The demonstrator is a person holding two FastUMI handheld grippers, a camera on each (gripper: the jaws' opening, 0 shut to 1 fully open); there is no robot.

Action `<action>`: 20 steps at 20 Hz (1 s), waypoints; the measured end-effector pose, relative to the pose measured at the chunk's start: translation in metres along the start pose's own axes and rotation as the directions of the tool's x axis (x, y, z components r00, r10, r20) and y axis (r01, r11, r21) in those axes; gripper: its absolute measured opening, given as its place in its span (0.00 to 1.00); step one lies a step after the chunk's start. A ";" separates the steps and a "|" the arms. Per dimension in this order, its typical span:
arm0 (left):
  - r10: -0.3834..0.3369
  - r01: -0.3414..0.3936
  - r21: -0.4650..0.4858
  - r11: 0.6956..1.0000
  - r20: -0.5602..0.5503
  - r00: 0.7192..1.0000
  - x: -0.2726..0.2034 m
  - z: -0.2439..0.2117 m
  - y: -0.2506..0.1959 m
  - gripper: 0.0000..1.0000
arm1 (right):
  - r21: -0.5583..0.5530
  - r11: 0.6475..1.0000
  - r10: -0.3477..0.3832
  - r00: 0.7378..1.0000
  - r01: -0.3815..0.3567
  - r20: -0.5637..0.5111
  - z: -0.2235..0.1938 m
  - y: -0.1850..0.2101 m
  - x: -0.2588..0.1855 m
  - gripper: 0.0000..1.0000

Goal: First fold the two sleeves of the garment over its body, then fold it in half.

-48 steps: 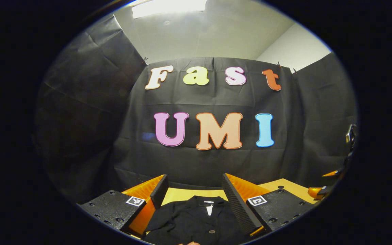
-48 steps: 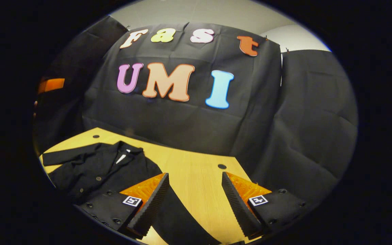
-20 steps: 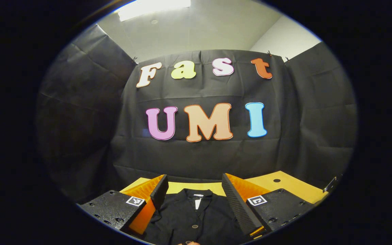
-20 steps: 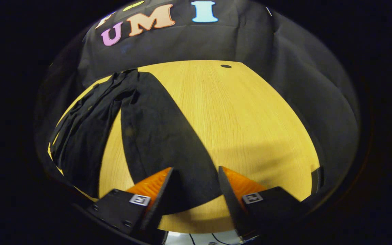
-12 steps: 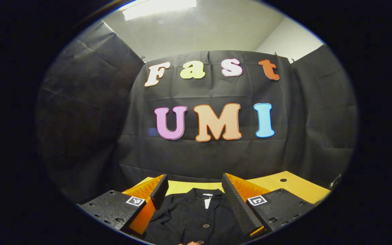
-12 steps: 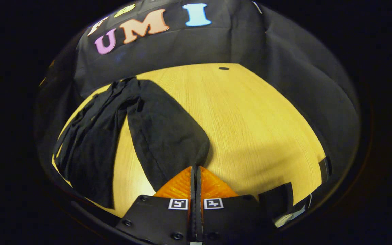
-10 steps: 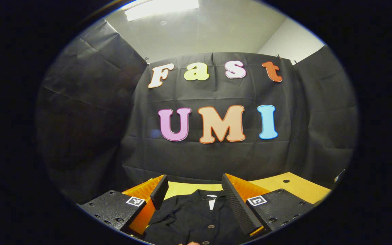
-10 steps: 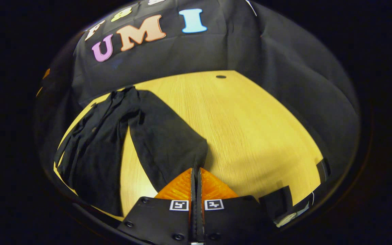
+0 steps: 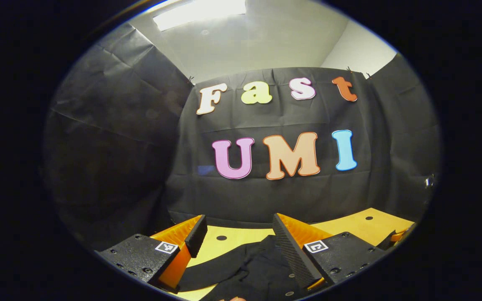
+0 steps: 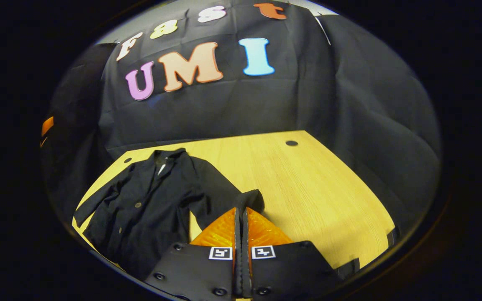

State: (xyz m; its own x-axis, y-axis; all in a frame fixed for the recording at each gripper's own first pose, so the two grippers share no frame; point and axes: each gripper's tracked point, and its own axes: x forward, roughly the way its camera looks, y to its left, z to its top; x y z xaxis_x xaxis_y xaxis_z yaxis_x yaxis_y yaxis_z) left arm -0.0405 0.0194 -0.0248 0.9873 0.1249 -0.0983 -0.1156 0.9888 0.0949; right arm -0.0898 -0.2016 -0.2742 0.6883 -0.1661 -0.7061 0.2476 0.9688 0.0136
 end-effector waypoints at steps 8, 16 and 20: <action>0.072 -0.072 0.001 0.997 -0.033 0.997 -0.006 -0.018 0.075 0.94 | -0.054 0.994 0.094 0.993 -0.091 0.075 0.060 0.099 0.027 0.03; 0.121 -0.122 0.003 0.993 -0.076 0.990 -0.009 -0.041 0.132 0.94 | -0.110 0.979 0.184 0.979 -0.174 0.084 0.084 0.189 0.050 0.02; 0.118 -0.117 0.012 0.993 -0.095 0.988 -0.005 -0.053 0.159 0.94 | -0.138 0.971 0.208 0.976 -0.197 0.066 0.082 0.232 0.061 0.02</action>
State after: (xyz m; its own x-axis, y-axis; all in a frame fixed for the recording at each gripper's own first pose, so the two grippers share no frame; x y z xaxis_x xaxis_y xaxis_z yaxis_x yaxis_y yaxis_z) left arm -0.0695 0.1802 -0.0619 0.9519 0.2478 -0.1802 -0.2293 0.9663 0.1173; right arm 0.0655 -0.0023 -0.2559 0.7682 0.0272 -0.6396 0.0102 0.9984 0.0548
